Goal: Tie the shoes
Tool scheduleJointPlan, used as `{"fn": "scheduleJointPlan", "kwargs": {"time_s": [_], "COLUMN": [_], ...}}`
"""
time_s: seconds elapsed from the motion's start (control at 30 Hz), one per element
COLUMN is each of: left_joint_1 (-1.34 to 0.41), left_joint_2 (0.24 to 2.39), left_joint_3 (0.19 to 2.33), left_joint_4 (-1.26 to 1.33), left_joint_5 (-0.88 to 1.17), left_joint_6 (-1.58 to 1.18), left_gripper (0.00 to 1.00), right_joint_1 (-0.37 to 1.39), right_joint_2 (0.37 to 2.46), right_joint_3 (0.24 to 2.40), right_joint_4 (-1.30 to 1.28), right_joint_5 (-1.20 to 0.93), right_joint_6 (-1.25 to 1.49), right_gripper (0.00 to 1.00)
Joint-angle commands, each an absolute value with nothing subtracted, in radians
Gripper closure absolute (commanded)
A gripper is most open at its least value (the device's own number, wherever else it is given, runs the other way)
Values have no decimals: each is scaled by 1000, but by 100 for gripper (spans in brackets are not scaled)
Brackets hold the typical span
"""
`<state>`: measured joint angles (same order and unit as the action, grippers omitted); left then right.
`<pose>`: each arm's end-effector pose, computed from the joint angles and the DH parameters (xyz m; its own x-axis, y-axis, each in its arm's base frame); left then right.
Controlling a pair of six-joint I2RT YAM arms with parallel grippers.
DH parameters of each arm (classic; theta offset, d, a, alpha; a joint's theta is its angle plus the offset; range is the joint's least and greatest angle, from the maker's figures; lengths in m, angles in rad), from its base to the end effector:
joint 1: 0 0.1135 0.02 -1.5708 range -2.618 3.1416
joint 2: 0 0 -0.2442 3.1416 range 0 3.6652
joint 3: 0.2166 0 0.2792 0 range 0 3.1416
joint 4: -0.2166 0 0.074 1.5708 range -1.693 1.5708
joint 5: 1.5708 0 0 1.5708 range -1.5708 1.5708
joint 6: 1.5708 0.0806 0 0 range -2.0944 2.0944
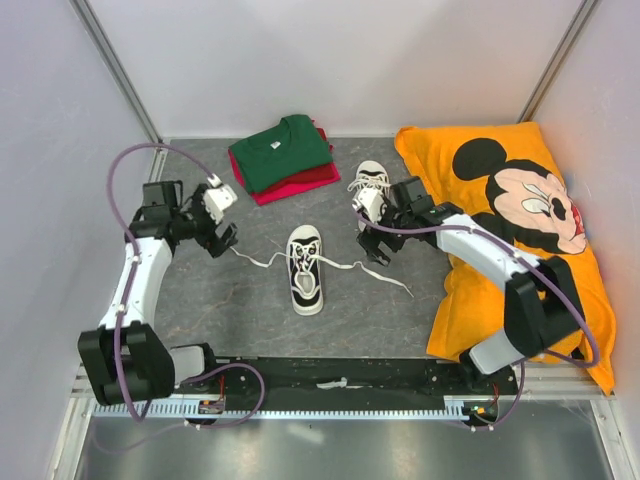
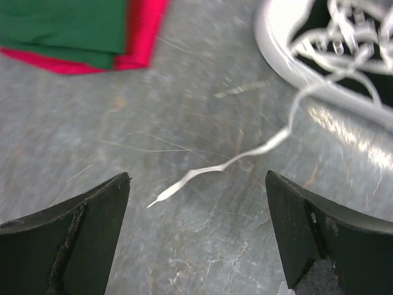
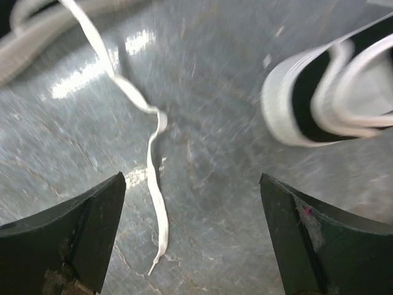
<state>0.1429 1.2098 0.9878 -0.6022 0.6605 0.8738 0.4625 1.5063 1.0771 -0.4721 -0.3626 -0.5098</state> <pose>0.3103 -0.0053 0.2394 -0.2364 0.5777 -0.7812 0.7496 0.6200 0.2317 0.3183 0.1906 0.1812 -0.3128 -0.6658 -0.6774 -0.8785 0.4739 -0.0601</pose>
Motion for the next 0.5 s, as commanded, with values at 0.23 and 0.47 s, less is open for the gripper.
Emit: {"fn": "scheduleJointPlan", "kwargs": {"time_s": [0.23,0.47], "left_joint_1": [72,74], "left_joint_2": [1518,1653], "left_joint_3": [948,965], "left_joint_4": [-626,-554], "left_joint_5": [582,509], "left_joint_6": [1414,1508], "left_gripper": [22,26], "right_joint_1": [480,492], "right_joint_2": [1632,1637], "right_joint_3": [1054,944], "right_joint_4": [-537,-489], "right_joint_5": [-338,-289], "right_joint_6": [-541,-534], "right_gripper": [2,2]}}
